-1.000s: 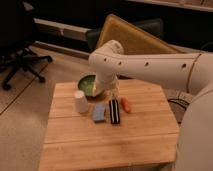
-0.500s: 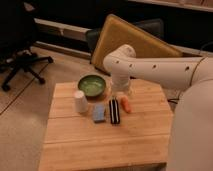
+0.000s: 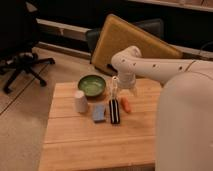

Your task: Knock the bottle over

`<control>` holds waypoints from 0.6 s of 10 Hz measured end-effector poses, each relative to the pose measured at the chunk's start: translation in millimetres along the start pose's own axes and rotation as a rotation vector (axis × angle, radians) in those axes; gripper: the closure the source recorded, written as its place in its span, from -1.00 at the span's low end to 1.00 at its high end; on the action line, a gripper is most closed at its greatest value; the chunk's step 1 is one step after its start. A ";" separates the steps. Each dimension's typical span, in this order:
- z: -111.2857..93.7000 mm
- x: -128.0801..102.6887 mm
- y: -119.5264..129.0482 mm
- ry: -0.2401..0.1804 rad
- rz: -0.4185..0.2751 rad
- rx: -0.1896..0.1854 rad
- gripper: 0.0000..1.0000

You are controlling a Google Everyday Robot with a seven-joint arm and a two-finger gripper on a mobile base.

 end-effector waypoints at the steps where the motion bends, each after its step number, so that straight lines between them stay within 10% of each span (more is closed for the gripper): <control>1: 9.1 -4.0 7.1 0.018 -0.024 -0.007 -0.30; 6: 41.2 -21.6 21.7 0.084 -0.110 -0.024 -0.30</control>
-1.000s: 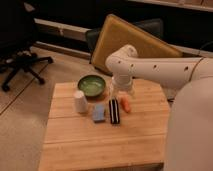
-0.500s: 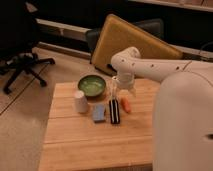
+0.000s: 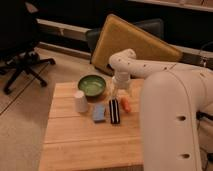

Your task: Knock the bottle over

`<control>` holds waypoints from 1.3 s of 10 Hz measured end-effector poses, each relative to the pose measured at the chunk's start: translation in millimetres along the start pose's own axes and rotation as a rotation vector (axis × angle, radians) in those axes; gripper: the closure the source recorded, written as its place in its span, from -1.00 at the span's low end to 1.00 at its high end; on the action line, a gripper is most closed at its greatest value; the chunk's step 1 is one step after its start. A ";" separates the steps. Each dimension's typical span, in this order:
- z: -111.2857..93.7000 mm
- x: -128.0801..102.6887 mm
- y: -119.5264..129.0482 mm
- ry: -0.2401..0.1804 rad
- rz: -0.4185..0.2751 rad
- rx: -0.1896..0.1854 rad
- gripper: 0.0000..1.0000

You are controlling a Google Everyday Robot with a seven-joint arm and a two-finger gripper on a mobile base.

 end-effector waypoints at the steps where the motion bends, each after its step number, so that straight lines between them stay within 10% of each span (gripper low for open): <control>1: 2.8 -6.2 0.2 -0.004 -0.018 0.003 -0.30; 8: -11.8 -54.0 9.1 -0.165 -0.176 0.045 -0.30; 13: -10.7 -47.4 -8.1 -0.166 -0.198 0.102 -0.30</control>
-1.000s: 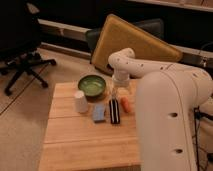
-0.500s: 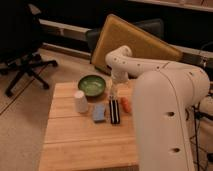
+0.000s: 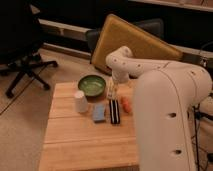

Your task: Knock the bottle over

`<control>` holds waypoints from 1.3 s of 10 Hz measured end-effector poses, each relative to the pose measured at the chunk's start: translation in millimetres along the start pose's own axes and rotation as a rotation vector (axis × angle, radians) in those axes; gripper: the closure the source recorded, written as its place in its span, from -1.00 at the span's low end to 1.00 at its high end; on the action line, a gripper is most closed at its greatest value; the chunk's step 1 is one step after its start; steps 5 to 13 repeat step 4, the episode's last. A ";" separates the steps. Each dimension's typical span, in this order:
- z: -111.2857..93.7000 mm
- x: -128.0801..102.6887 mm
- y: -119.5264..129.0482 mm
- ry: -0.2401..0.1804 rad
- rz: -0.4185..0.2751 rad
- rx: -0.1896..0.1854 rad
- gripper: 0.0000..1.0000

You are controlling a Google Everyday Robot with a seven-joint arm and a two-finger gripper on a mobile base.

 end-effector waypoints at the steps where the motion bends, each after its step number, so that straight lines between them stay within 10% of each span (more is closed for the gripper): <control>1: -2.8 3.3 -11.9 0.005 0.008 0.029 -0.30; 13: -10.5 9.0 -34.4 0.011 0.038 0.070 -0.30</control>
